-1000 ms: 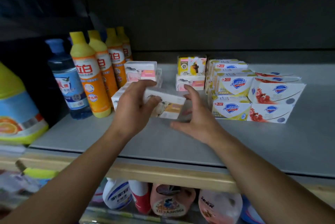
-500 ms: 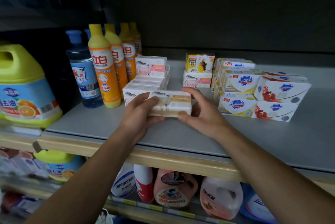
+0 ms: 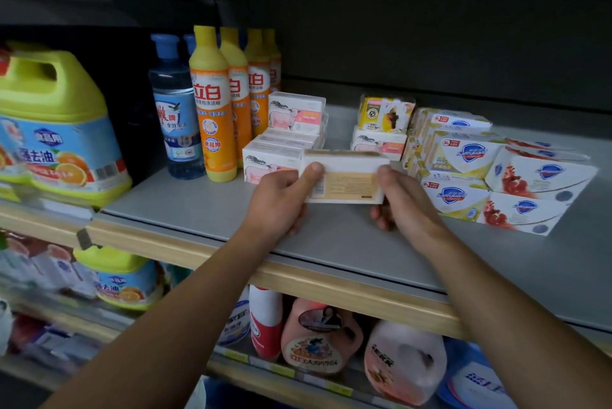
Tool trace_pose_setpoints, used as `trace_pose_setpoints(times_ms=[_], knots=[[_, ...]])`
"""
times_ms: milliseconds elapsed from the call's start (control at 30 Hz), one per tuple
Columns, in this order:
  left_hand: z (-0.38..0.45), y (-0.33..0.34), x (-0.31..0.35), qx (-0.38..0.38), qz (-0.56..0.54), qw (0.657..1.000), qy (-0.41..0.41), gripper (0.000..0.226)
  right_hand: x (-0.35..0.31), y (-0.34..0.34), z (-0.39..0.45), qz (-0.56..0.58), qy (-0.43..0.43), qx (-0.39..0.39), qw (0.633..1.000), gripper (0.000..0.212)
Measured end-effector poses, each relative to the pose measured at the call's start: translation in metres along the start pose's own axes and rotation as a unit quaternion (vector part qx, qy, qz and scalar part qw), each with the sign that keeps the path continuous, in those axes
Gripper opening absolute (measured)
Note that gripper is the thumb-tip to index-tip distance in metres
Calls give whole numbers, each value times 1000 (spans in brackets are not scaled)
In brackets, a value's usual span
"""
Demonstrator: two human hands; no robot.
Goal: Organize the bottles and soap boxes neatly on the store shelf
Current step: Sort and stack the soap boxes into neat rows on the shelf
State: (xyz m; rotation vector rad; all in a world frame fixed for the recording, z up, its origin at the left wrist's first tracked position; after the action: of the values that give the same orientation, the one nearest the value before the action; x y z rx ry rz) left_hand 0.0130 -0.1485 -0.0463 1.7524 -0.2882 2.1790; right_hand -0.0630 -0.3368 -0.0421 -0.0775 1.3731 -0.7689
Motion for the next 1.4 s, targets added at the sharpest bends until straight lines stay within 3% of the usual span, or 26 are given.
trace_pose_setpoints(times_ms=[67, 300, 467, 533, 600, 733, 833, 900, 1033, 1233, 1400], knots=[[0, -2, 0, 10, -14, 1000, -7, 67, -1, -1, -1, -13, -19, 6, 1000, 34], [2, 2, -1, -14, -29, 999, -16, 47, 0, -4, 0, -67, -13, 54, 996, 40], [1, 1, 0, -39, -122, 991, -43, 38, -2, -5, 1, -46, -49, 70, 995, 22], [2, 1, 2, -38, -166, 983, -65, 39, -2, -4, 2, -35, -69, 56, 995, 22], [3, -1, 3, -22, -207, 975, -83, 36, -1, -1, 2, -12, -73, 27, 997, 37], [4, -3, 2, -37, -241, 965, -97, 25, 2, 7, 0, 90, -69, -87, 990, 54], [5, -3, -1, -50, -258, 960, -97, 30, 3, 11, 3, 138, -41, -105, 984, 41], [5, -2, -1, -60, -260, 960, -88, 42, 5, 7, 7, 118, -34, -41, 992, 24], [5, -3, -3, -41, -210, 974, -68, 59, 1, 1, 5, 29, -60, 13, 998, 35], [2, -1, -3, -48, -181, 982, -21, 23, -9, 1, -1, 6, -131, 30, 991, 49], [-1, -3, 0, -52, -157, 986, 16, 27, -13, -1, -1, -135, -194, 52, 970, 55]])
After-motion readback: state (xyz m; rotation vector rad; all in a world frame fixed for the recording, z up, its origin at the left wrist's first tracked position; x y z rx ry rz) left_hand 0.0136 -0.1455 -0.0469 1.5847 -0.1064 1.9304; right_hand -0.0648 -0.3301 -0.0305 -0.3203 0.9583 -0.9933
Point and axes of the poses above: each hand's wrist, its own z-axis towards the middle knuckle, its own y-axis out of the palm, x = y × z, the point moved 3 cm from there along z, towards the middle knuckle, and after that the axes turned 13 degrees about -z, right-handed, at the moved point
